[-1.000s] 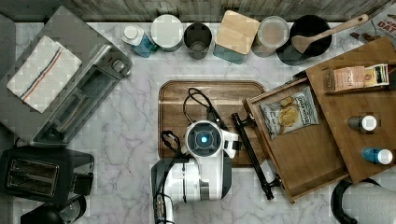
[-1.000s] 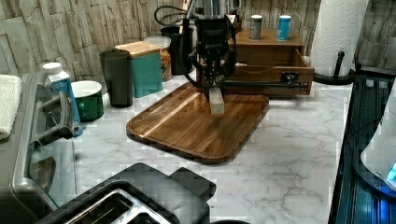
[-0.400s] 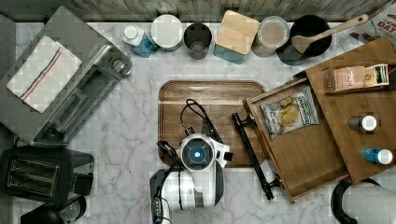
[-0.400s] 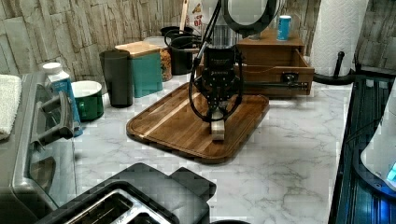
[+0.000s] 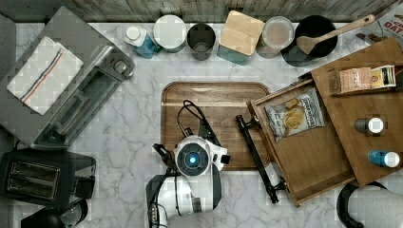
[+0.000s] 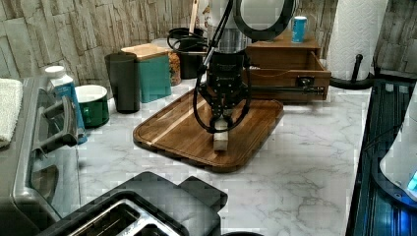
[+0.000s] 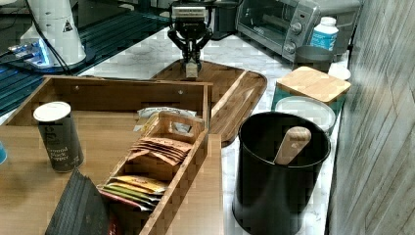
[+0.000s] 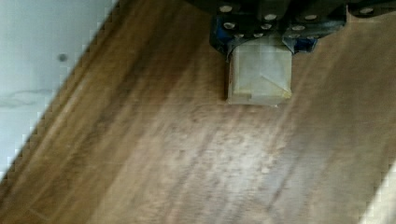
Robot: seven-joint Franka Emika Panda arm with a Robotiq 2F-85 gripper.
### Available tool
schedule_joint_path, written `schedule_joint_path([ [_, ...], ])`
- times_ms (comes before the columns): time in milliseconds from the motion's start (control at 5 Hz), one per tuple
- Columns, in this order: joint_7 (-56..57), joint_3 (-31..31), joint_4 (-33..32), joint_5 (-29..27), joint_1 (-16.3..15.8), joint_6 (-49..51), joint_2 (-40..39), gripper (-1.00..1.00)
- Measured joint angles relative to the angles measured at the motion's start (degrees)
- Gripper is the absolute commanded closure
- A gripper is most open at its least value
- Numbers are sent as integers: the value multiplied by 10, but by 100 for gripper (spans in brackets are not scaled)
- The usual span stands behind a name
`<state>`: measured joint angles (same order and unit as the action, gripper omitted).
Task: Place the butter on the board.
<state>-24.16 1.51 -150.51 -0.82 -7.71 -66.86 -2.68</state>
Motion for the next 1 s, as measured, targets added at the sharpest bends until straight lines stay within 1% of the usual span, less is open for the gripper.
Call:
schedule_joint_path([
  [200, -24, 7, 0, 0, -2, -37, 0, -100],
  [400, -28, 7, 0, -2, -4, -46, 0, -100],
  [600, -24, 7, 1, -4, -7, -43, 0, -100],
  [800, -24, 7, 6, -24, -8, -23, -2, -100],
  [1000, -26, 5, 7, -1, -8, -9, -3, -100],
])
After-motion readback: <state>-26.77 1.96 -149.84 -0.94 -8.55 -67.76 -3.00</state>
